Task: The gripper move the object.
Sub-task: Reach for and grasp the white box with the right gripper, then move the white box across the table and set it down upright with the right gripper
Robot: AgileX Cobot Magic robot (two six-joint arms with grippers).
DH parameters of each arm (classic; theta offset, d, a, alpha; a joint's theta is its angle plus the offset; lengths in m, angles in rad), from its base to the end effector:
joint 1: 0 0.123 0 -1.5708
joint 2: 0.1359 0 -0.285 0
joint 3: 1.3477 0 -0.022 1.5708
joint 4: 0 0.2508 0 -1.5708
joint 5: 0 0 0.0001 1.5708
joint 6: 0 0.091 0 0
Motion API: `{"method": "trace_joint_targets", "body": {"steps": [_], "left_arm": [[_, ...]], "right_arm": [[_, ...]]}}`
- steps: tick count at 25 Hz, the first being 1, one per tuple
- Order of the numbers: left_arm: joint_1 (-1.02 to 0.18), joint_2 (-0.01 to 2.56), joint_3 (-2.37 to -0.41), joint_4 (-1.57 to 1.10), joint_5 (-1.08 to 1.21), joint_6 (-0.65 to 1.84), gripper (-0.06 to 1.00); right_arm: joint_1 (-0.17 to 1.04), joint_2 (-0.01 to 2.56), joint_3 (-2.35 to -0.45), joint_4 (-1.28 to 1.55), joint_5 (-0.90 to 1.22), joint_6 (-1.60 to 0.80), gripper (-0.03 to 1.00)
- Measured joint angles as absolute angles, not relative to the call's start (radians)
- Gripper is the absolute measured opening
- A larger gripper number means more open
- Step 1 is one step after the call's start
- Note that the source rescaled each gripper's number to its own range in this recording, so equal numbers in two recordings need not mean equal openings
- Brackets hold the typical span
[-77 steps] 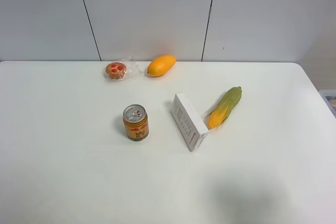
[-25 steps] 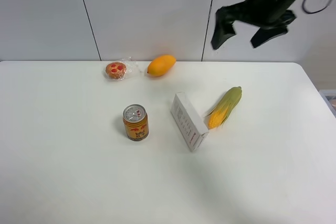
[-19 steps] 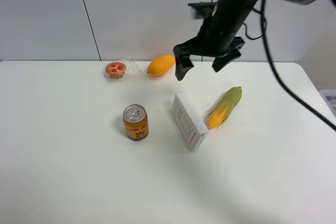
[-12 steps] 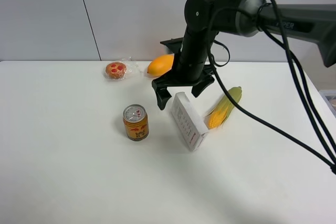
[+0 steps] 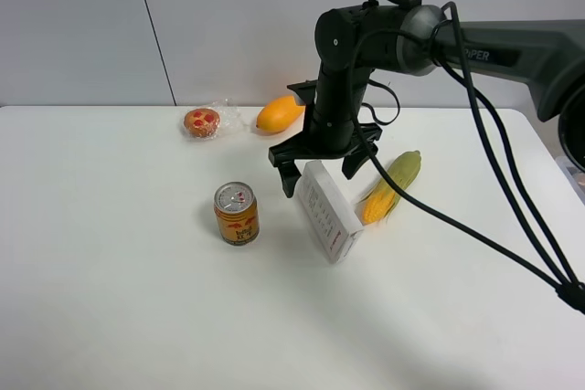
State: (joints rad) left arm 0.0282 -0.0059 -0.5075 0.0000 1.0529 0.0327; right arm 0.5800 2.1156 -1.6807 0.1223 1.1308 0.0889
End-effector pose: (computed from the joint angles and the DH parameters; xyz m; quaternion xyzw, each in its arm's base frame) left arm -0.0063 -0.0002 0.2800 0.0019 0.8477 0.0161 0.5303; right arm 0.3551 0.2447 0.1897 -0.2196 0.9729 0.0684 0.0250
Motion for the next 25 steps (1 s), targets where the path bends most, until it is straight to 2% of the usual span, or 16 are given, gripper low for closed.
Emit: {"method": "trace_joint_targets", "body": {"steps": [12,14,17,21,22,25], "left_arm": [[0.028,-0.006,-0.507,0.0,1.053,0.033,1.0],[0.028,-0.006,-0.507,0.0,1.053,0.033,1.0],[0.028,-0.006,-0.507,0.0,1.053,0.033,1.0],[0.028,-0.006,-0.507,0.0,1.053,0.033,1.0],[0.028,-0.006,-0.507,0.0,1.053,0.033,1.0],[0.028,-0.006,-0.507,0.0,1.053,0.033,1.0]], "right_arm": [[0.58,2.275,-1.681,0.11,1.068,0.093,0.9],[0.58,2.29,-1.681,0.111,1.061,0.093,0.85],[0.58,2.291,-1.682,0.124,1.059,0.093,0.61],[0.58,2.291,-1.683,0.146,1.062,0.121,0.07],[0.58,2.291,-1.683,0.153,1.066,0.128,0.0],[0.58,2.279,-1.683,0.162,1.087,0.129,0.0]]}}
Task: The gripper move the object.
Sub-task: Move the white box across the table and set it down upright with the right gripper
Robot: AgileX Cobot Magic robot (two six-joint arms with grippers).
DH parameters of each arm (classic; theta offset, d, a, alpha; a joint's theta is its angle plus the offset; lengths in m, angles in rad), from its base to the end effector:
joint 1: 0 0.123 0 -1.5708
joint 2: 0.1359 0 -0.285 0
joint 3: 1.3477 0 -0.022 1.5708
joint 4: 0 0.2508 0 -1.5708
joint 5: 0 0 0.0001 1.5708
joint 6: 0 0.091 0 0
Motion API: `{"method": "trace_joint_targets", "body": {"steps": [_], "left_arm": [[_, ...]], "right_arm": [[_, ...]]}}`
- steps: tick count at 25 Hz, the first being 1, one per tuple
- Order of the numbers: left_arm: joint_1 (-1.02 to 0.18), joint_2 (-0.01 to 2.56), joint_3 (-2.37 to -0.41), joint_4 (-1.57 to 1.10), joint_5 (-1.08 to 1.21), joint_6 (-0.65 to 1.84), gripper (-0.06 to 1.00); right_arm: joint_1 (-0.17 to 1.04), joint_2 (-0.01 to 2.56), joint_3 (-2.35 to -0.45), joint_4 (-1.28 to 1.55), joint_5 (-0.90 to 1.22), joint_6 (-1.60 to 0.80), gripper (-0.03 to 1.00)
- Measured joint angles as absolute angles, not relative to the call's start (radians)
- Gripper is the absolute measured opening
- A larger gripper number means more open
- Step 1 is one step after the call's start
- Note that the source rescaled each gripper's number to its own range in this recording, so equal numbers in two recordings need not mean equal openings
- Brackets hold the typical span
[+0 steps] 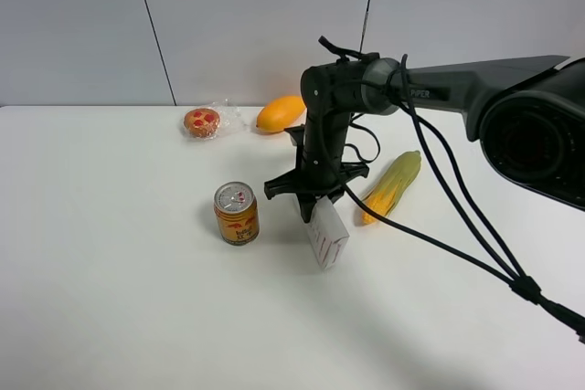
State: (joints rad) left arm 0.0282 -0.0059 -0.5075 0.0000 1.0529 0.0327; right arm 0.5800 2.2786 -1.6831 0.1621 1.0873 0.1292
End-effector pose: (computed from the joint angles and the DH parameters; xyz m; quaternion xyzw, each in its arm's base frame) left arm -0.0063 -0.0002 0.2800 0.0019 0.8477 0.0161 0.5303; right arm 0.3617 0.2525 0.1195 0.1852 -0.9800 -0.0625 0.0363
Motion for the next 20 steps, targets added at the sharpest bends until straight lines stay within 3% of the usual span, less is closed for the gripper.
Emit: {"method": "trace_joint_targets", "body": {"steps": [8,14,20], "left_arm": [[0.028,-0.006,-0.507,0.0,1.053,0.033,1.0],[0.028,-0.006,-0.507,0.0,1.053,0.033,1.0],[0.028,-0.006,-0.507,0.0,1.053,0.033,1.0]], "right_arm": [[0.58,2.066,-1.682,0.109,1.151,0.152,0.0],[0.578,1.872,-1.682,-0.092,1.212,0.204,0.0],[0.477,1.749,-1.682,-0.155,1.218,0.226,0.0]]}}
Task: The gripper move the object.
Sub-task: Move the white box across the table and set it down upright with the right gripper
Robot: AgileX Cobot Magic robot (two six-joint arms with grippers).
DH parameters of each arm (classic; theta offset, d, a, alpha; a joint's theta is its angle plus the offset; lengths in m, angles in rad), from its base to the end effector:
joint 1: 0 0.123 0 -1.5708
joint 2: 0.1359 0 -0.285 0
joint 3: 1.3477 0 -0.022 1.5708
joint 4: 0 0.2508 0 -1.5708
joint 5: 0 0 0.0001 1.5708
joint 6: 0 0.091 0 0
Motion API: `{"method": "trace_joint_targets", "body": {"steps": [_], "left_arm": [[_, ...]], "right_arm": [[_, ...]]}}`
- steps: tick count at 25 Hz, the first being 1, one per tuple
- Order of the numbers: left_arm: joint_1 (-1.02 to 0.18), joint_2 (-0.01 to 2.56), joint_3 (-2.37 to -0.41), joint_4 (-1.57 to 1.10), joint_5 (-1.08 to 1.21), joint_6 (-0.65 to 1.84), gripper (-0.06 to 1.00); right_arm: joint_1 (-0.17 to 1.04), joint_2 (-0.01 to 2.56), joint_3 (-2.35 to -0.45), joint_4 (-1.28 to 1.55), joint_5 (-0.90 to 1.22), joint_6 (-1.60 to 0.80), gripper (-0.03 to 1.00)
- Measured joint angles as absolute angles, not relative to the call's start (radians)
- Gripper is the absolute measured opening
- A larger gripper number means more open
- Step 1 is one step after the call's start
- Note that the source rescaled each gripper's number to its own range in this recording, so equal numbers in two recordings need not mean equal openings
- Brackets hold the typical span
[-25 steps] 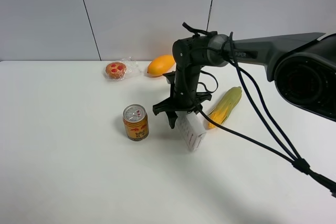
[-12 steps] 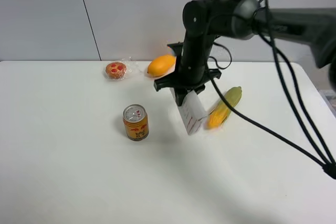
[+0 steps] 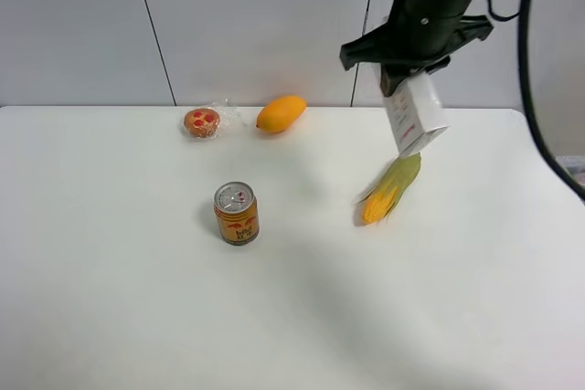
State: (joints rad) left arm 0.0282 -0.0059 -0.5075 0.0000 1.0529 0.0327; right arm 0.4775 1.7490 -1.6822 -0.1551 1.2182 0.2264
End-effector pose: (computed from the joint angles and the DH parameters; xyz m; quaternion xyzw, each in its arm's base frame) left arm -0.0063 -0.0002 0.2800 0.0019 0.8477 0.0161 0.5303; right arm 0.3359 0.1590 0.3374 -0.1354 0.9704 -0.0080 0.1999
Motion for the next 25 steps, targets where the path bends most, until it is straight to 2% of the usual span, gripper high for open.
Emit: {"method": "trace_joint_targets", "body": {"steps": [18,25], "left_arm": [[0.028,-0.006,-0.507,0.0,1.053,0.033,1.0],[0.028,-0.006,-0.507,0.0,1.053,0.033,1.0]], "right_arm": [[-0.046,1.773,-1.681,-0.174,1.22,0.021,0.0],[-0.078,1.925,-1.681,-0.157,1.219,-0.068,0.0]]}}
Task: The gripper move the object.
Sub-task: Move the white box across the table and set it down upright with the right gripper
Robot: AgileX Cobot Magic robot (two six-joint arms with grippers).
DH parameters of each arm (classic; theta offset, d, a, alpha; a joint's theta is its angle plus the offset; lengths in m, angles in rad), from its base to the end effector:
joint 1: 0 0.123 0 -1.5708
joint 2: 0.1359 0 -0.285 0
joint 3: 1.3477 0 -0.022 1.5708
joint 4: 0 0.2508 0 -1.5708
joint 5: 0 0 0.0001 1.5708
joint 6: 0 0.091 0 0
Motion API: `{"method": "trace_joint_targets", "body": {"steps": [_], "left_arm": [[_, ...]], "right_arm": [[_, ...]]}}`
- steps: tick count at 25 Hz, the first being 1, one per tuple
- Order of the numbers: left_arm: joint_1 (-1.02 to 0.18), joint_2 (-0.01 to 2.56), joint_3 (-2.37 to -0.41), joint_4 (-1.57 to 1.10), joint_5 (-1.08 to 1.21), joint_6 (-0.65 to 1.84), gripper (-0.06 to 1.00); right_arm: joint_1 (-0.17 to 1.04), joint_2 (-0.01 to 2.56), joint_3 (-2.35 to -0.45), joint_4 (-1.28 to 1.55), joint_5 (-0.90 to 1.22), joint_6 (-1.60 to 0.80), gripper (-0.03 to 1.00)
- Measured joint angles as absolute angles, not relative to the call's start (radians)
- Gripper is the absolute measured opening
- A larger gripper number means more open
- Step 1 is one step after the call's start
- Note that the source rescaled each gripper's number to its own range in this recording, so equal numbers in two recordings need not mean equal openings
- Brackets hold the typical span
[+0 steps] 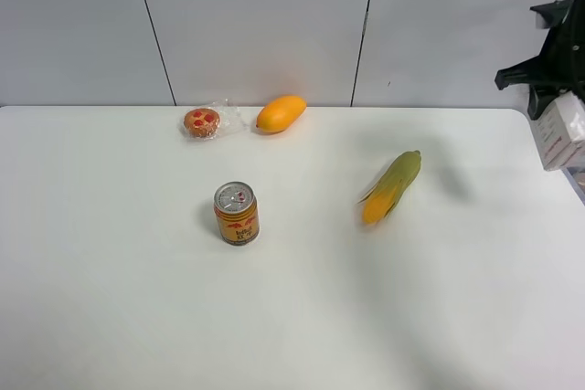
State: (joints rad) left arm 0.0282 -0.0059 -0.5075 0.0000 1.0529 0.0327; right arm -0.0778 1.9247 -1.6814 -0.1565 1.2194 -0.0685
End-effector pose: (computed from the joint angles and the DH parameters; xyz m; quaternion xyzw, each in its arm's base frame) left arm -0.0063 -0.0002 0.2800 0.0019 0.8477 0.0161 0.5303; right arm 0.4007 -0.0446 0.2690 -0.0150 0.9923 -0.0826 0.0914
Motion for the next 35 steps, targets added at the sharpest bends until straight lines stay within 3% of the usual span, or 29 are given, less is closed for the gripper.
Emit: {"method": "trace_joint_targets", "body": {"steps": [17,35], "left_arm": [[0.028,-0.006,-0.507,0.0,1.053,0.033,1.0],[0.028,-0.006,-0.507,0.0,1.053,0.033,1.0]], "right_arm": [[-0.077,2.229,-1.681,-0.02,1.003,-0.11,0.0],[-0.077,2.265,-1.683,-0.057,0.95,-0.135,0.0]]}}
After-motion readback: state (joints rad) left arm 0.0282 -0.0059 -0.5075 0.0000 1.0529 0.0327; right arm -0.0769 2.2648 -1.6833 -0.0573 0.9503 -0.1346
